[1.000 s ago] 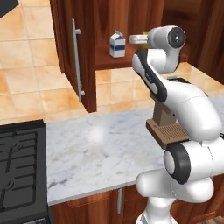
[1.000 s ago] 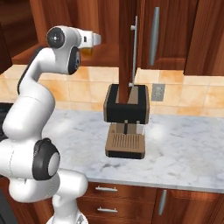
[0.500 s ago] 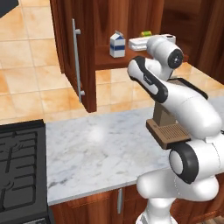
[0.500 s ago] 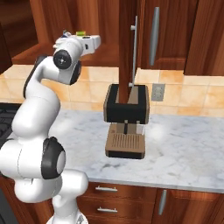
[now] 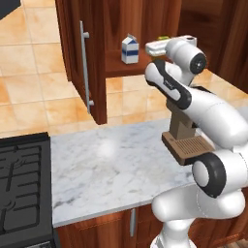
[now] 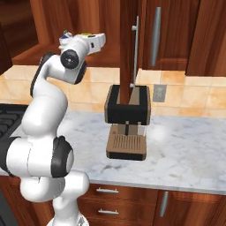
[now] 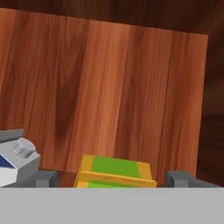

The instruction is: Sort all alcoholic drinks to one cabinet, and non-alcoholic drinks to the other.

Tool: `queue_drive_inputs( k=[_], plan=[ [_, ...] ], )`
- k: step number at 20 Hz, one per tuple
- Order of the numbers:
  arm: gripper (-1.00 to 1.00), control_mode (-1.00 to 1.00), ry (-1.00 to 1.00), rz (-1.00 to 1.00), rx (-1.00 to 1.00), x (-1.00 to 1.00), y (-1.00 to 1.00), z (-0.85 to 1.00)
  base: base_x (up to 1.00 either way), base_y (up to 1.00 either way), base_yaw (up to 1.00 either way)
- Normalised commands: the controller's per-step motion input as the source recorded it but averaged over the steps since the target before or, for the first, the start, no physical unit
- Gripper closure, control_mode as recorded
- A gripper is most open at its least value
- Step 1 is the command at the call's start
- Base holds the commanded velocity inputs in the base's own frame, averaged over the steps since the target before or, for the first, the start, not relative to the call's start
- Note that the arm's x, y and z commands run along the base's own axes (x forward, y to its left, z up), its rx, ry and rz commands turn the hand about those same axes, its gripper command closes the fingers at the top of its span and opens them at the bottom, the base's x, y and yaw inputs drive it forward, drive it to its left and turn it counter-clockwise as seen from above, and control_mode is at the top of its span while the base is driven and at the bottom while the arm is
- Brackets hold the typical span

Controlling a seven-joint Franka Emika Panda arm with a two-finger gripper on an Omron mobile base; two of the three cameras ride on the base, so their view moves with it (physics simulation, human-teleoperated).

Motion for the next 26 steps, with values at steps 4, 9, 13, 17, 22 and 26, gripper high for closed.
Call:
queue_drive_inputs(
  k=[4,9,13,17,22,26],
  plan=[
    [-1.0,-1.0,0.14,0.0,-0.03,0.0,0.0,0.25,0.0,0.0,0.0],
    [-1.0,-1.0,0.11,0.0,-0.04,0.02,0.09,0.05,0.0,0.0,0.0],
    [-1.0,-1.0,0.05,0.0,-0.03,0.35,0.3,-0.07,0.0,0.0,0.0],
    [-1.0,-1.0,0.02,0.0,0.0,0.36,0.14,-0.05,0.0,0.0,0.0],
    [-1.0,-1.0,0.0,0.0,0.0,0.23,0.01,-0.01,0.0,0.0,0.0],
    [-1.0,-1.0,0.0,0.0,0.0,0.39,0.0,0.0,0.0,0.0,0.0]
  ],
)
